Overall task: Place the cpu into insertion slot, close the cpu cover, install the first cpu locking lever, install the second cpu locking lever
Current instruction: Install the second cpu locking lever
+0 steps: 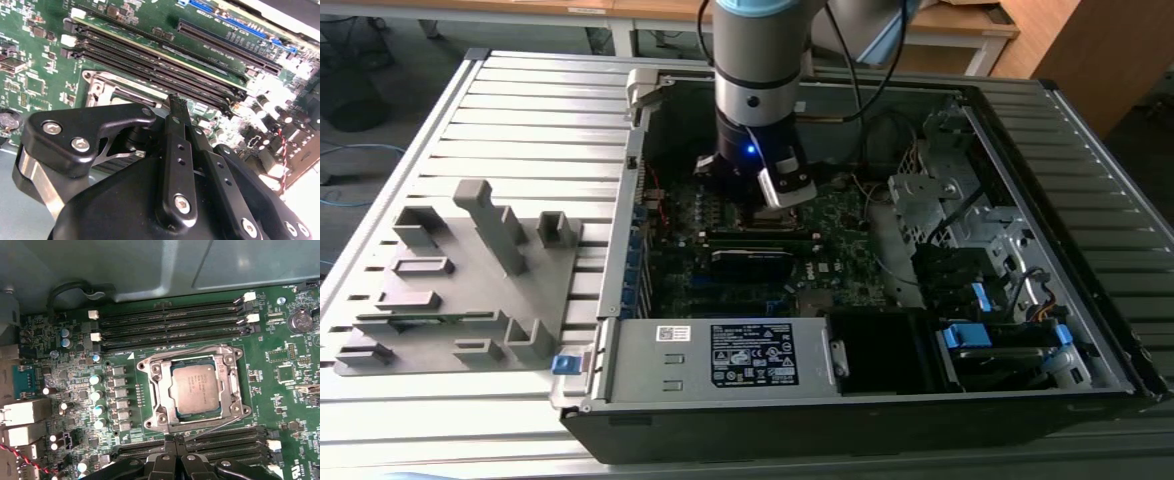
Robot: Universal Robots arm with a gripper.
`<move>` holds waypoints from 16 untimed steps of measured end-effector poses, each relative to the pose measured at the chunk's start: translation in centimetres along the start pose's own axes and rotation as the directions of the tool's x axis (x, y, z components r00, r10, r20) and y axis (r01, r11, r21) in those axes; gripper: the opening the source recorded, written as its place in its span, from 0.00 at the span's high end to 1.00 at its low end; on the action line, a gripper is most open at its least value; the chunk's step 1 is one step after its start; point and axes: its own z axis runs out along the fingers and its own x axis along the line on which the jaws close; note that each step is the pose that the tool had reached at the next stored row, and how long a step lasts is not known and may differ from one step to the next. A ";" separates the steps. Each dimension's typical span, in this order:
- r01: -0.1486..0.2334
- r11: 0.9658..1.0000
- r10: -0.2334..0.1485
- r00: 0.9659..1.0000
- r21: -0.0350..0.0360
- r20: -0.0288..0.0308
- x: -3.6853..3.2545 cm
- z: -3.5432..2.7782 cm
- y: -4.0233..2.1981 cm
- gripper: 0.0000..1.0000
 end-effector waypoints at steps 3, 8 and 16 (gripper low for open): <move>0.000 1.000 0.000 1.000 0.000 0.001 0.50 0.15 -0.09 0.89; 0.000 1.000 0.000 1.000 0.000 0.003 1.15 0.55 -0.22 0.89; 0.000 1.000 0.000 1.000 0.000 0.003 1.49 1.40 -0.34 0.89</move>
